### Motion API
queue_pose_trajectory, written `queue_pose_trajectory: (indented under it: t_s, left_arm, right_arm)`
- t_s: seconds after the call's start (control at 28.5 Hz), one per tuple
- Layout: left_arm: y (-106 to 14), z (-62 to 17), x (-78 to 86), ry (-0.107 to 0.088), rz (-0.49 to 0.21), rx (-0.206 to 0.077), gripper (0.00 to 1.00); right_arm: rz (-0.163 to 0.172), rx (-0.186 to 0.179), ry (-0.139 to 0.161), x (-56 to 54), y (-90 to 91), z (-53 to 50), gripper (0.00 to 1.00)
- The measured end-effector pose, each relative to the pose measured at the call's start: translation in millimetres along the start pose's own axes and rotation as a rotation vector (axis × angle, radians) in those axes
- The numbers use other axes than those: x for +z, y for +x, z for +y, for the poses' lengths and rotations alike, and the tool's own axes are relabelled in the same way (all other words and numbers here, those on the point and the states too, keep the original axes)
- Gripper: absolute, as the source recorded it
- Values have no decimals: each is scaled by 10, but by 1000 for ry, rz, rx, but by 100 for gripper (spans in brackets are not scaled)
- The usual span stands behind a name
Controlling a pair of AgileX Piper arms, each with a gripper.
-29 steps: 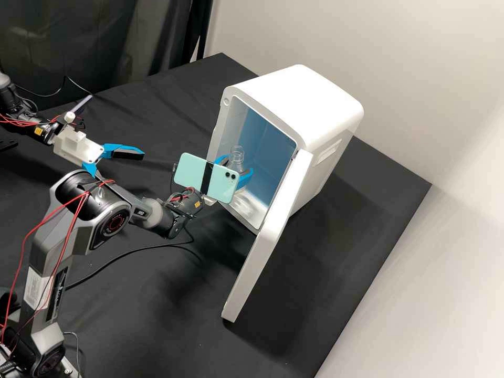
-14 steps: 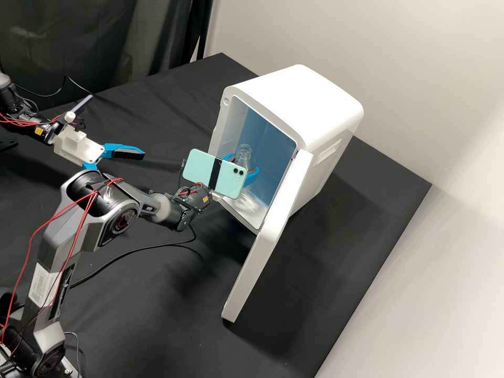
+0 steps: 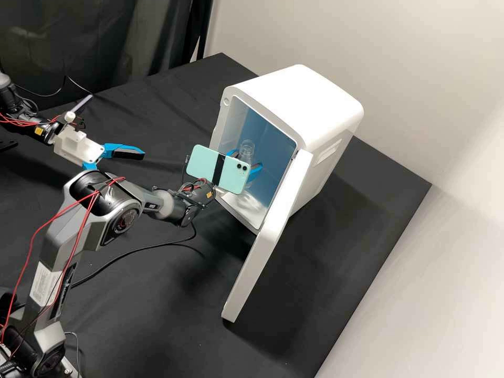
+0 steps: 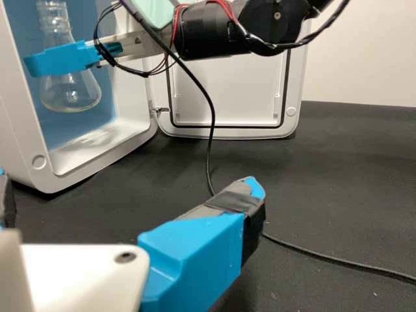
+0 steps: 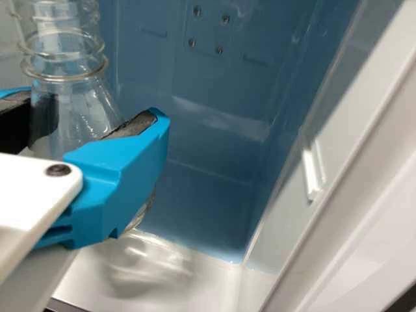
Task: Place the flask in the incubator
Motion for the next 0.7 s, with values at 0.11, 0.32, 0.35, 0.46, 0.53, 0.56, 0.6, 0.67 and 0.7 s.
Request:
queue_pose_trajectory:
  t_s: [0.11,0.32,0.35,0.46,0.53,0.56,0.6,0.67,0.7]
  left_arm:
    - [0,0,-1,0,0,0,100]
    - [-1,-1,-16,-1,6,0,100]
    - [0,-3,-16,-2,6,-1,100]
    - [9,-32,-24,-4,9,-13,100]
    - [12,-43,-27,-5,10,-17,100]
    - [13,-48,-28,-5,10,-19,100]
    - [13,-47,-29,-6,11,-19,100]
    - [13,-47,-29,-6,11,-19,100]
    - [13,-47,-29,-6,11,-19,100]
  right_arm:
    - [-8,-8,0,-3,25,5,0]
    - [-19,9,17,-36,84,59,0]
    - [-24,13,24,-40,100,74,0]
    - [-18,18,22,-98,135,116,0]
    - [-11,25,17,-117,160,138,0]
    - [-10,27,15,-123,172,145,0]
    - [-8,28,15,-121,191,143,0]
    - [-8,29,15,-118,227,141,0]
    - [-16,21,17,-107,238,130,0]
